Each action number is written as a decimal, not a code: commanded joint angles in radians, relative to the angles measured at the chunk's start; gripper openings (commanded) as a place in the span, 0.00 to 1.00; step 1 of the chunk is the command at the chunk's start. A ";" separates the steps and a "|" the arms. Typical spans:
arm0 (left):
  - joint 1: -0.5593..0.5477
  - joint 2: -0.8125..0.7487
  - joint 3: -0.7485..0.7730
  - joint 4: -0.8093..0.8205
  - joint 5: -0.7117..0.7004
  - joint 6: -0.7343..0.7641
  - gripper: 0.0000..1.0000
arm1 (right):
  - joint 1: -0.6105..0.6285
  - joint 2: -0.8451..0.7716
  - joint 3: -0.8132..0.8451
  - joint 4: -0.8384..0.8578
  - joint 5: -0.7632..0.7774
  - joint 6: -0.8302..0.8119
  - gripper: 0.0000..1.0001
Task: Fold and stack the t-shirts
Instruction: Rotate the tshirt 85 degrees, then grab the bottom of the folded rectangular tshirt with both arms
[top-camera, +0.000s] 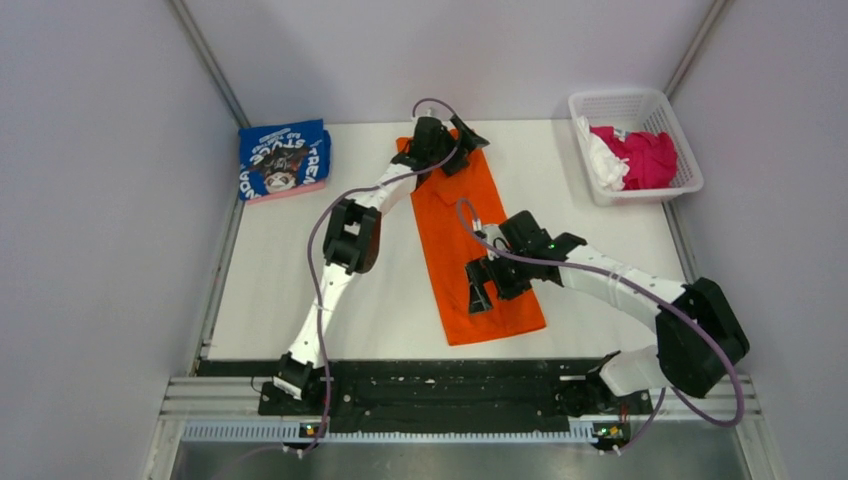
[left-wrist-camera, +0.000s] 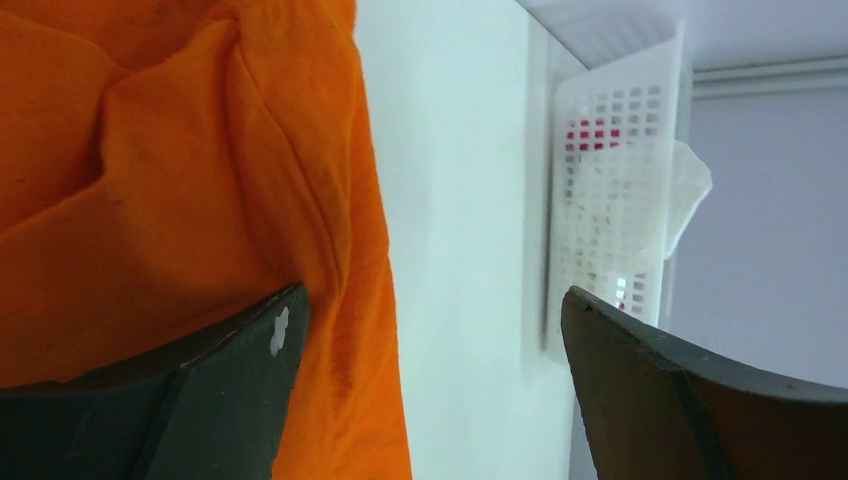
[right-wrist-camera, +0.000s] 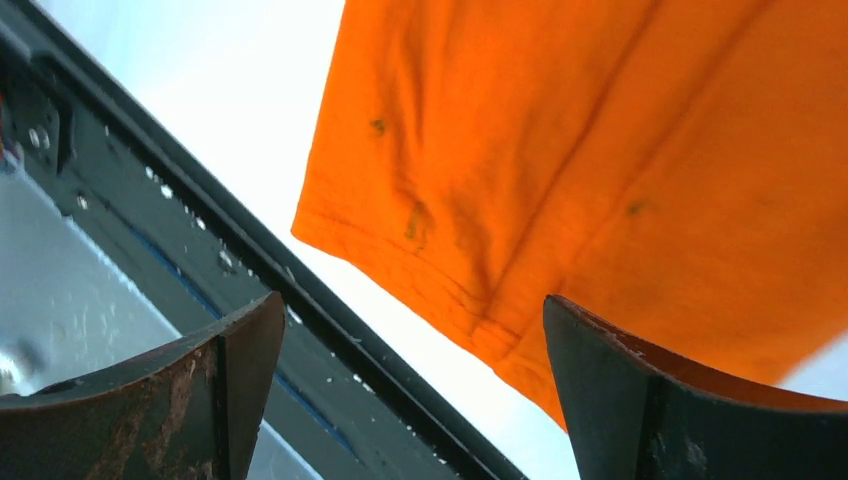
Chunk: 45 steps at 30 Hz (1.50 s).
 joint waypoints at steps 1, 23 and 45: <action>0.013 -0.099 0.049 0.069 0.085 0.042 0.99 | -0.057 -0.130 0.039 -0.018 0.193 0.130 0.99; -0.573 -1.263 -1.487 -0.405 -0.179 0.125 0.81 | -0.330 -0.397 -0.293 -0.081 0.326 0.386 0.71; -0.607 -1.065 -1.388 -0.534 -0.216 0.126 0.00 | -0.321 -0.318 -0.382 -0.006 0.232 0.409 0.50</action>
